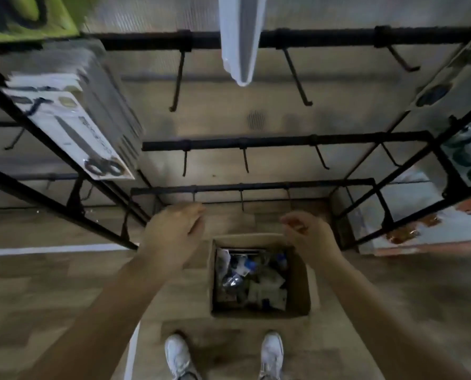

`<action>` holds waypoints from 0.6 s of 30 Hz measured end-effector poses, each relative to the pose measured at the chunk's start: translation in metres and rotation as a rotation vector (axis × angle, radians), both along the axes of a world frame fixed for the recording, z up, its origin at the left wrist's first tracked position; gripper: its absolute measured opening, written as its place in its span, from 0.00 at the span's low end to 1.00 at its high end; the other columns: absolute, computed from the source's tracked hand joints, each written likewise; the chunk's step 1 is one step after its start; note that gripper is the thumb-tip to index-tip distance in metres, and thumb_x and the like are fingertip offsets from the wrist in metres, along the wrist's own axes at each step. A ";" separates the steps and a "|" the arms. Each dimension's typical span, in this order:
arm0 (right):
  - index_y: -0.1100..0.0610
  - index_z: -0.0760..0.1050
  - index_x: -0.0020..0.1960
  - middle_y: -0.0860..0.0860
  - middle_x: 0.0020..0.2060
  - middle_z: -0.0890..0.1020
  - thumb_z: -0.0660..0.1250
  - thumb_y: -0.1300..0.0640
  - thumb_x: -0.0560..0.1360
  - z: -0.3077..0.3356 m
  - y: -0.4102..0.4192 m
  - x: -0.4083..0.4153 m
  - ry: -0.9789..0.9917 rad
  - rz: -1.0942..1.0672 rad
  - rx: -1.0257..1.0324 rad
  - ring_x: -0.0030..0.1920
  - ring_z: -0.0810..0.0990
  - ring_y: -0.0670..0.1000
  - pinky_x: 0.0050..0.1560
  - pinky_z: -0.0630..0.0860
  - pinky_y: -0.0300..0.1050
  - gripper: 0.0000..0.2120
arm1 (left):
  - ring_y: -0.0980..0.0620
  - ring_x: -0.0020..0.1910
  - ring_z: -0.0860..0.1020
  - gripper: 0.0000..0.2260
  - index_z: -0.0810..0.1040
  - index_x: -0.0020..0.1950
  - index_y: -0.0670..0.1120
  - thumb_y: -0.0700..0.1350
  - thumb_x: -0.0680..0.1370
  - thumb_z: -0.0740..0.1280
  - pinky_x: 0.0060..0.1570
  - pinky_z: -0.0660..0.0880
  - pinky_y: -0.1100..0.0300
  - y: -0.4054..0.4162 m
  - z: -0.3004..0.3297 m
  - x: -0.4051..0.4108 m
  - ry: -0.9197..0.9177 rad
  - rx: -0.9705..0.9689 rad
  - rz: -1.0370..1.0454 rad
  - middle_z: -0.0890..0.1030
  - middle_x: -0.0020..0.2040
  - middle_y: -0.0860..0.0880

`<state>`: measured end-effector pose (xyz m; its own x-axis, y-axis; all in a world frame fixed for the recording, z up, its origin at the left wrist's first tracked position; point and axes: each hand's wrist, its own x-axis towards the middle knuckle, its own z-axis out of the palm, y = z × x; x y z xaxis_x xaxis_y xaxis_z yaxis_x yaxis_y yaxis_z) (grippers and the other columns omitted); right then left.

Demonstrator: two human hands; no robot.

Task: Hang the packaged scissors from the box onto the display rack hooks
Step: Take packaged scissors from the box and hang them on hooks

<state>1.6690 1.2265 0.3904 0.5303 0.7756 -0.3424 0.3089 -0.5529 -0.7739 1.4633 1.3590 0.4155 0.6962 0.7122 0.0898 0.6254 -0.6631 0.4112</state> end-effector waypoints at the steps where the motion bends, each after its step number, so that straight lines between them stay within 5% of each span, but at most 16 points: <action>1: 0.47 0.74 0.48 0.44 0.40 0.77 0.64 0.54 0.77 -0.014 -0.010 0.009 0.006 0.002 -0.052 0.42 0.78 0.47 0.39 0.73 0.39 0.02 | 0.43 0.39 0.82 0.16 0.82 0.48 0.41 0.49 0.73 0.59 0.38 0.77 0.55 -0.006 -0.012 0.003 -0.009 -0.055 0.046 0.83 0.41 0.43; 7: 0.50 0.75 0.44 0.49 0.36 0.77 0.64 0.60 0.77 -0.119 -0.060 0.042 0.150 -0.061 -0.274 0.39 0.77 0.51 0.37 0.72 0.41 0.06 | 0.46 0.37 0.80 0.16 0.77 0.43 0.48 0.55 0.71 0.53 0.36 0.73 0.54 -0.032 -0.121 0.028 0.001 -0.225 0.200 0.82 0.37 0.43; 10: 0.47 0.74 0.40 0.52 0.38 0.78 0.65 0.62 0.76 -0.199 -0.067 0.042 0.199 -0.082 -0.375 0.39 0.78 0.53 0.37 0.75 0.44 0.11 | 0.42 0.38 0.81 0.21 0.81 0.43 0.40 0.54 0.72 0.55 0.37 0.75 0.55 -0.039 -0.206 0.044 0.078 -0.342 0.266 0.82 0.39 0.41; 13: 0.48 0.75 0.41 0.51 0.40 0.79 0.63 0.61 0.77 -0.298 -0.058 0.034 0.226 -0.058 -0.458 0.44 0.79 0.54 0.43 0.77 0.48 0.10 | 0.43 0.51 0.78 0.11 0.79 0.53 0.41 0.45 0.78 0.61 0.44 0.70 0.60 -0.037 -0.306 0.066 0.269 -0.472 0.279 0.80 0.50 0.43; 15: 0.49 0.73 0.46 0.46 0.41 0.78 0.61 0.59 0.79 -0.362 -0.046 0.027 0.195 0.027 -0.500 0.42 0.77 0.44 0.38 0.72 0.38 0.07 | 0.44 0.61 0.73 0.13 0.76 0.61 0.42 0.42 0.78 0.62 0.54 0.68 0.59 -0.034 -0.380 0.077 0.352 -0.488 0.206 0.76 0.60 0.42; 18: 0.49 0.72 0.54 0.47 0.48 0.79 0.59 0.57 0.79 -0.452 -0.021 0.020 0.079 0.138 -0.528 0.45 0.77 0.45 0.46 0.77 0.42 0.06 | 0.46 0.61 0.72 0.15 0.71 0.65 0.43 0.44 0.79 0.61 0.58 0.68 0.57 -0.027 -0.481 0.086 0.498 -0.437 0.082 0.73 0.63 0.44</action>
